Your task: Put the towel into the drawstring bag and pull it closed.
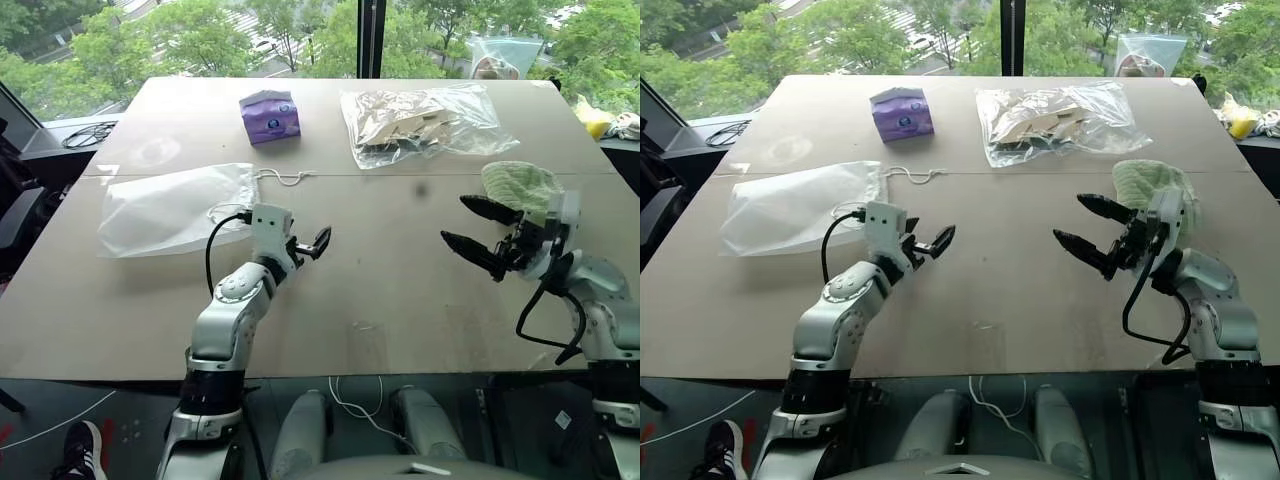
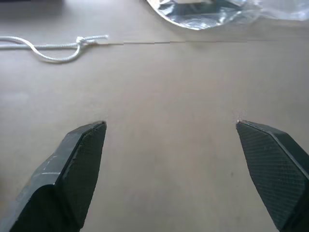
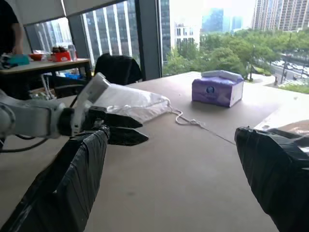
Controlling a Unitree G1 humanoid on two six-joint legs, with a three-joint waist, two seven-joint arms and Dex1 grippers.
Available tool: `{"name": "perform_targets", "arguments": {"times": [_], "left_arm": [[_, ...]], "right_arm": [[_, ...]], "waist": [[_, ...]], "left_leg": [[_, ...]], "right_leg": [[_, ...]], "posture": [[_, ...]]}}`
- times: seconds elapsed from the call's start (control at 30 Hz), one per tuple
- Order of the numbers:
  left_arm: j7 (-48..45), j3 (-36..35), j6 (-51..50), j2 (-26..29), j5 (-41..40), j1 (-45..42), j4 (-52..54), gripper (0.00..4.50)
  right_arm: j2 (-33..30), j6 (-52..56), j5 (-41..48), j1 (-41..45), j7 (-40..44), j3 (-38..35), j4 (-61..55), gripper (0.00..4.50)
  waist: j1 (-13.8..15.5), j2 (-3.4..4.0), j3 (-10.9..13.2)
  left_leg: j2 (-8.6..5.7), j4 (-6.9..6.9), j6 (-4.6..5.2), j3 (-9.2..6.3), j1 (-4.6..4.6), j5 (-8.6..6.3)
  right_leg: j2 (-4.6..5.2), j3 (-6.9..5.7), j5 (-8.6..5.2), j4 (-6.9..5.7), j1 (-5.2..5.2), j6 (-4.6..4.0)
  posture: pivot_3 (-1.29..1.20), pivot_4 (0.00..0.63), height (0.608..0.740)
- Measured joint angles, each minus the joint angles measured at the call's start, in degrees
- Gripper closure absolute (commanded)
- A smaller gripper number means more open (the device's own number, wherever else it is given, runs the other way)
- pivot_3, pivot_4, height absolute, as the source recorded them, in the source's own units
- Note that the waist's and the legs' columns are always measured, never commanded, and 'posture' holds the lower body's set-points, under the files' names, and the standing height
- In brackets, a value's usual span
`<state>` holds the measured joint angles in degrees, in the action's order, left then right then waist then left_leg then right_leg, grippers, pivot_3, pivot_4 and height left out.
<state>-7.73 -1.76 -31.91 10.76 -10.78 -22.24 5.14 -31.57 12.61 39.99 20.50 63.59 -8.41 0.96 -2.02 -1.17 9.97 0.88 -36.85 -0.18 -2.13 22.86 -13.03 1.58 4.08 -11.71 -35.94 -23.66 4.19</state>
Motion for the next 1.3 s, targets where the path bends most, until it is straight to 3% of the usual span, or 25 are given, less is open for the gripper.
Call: {"name": "perform_targets", "arguments": {"times": [0.23,0.4,0.73,1.0,1.07,1.3], "left_arm": [[14.4,-1.6,1.4,-1.5,9.2,-9.0,-8.8,0.05],[21.8,-1.7,-1.7,-1.5,15.6,-10.3,-10.1,0.05],[24.2,-2.2,-9.3,-2.3,18.6,-8.6,-10.3,0.05],[23.6,-1.9,-9.3,1.5,22.8,-4.2,-5.5,3.69],[22.8,-0.9,-8.8,3.0,24.3,-2.7,-4.4,4.41],[20.4,2.8,1.8,9.1,28.9,-0.2,-2.9,4.46]], "right_arm": [[0.0,2.7,0.5,1.7,3.7,0.5,2.4,0.03],[0.8,2.2,-1.1,2.3,4.3,1.3,3.1,0.03],[1.2,1.6,-2.1,2.3,4.2,1.1,4.1,0.03],[1.3,0.4,-3.1,1.3,3.3,0.6,4.0,0.00],[1.5,0.3,-3.3,1.0,3.3,0.7,4.0,0.00],[1.7,-0.5,-4.1,0.5,2.9,0.7,4.0,0.00]], "waist": [[0.0,-0.02,0.0],[0.0,-0.02,0.0],[0.0,-0.03,0.0],[-0.1,-0.03,0.0],[0.0,-0.03,0.0],[0.0,-0.03,0.0]], "left_leg": [[-0.08,0.15,0.00,-0.05,0.09,-0.01],[-0.17,0.16,0.00,-0.07,0.08,-0.01],[-0.21,0.14,-0.01,-0.10,0.07,0.00],[-0.22,0.16,-0.01,-0.09,0.06,0.00],[-0.24,0.14,-0.01,-0.08,0.06,0.00],[-0.23,0.14,-0.01,-0.07,0.05,0.00]], "right_leg": [[0.06,0.00,0.13,0.02,-0.08,-0.19],[0.13,-0.01,0.09,0.01,-0.08,-0.09],[0.17,-0.04,0.12,-0.02,-0.08,-0.05],[0.21,-0.04,0.17,-0.03,-0.07,-0.14],[0.23,-0.04,0.17,-0.03,-0.07,-0.14],[0.26,-0.05,0.18,-0.04,-0.07,-0.15]], "posture": [[0.00,0.150,0.740],[0.00,0.150,0.740],[0.00,0.150,0.740],[0.00,0.150,0.740],[0.00,0.150,0.740],[0.00,0.150,0.740]]}}
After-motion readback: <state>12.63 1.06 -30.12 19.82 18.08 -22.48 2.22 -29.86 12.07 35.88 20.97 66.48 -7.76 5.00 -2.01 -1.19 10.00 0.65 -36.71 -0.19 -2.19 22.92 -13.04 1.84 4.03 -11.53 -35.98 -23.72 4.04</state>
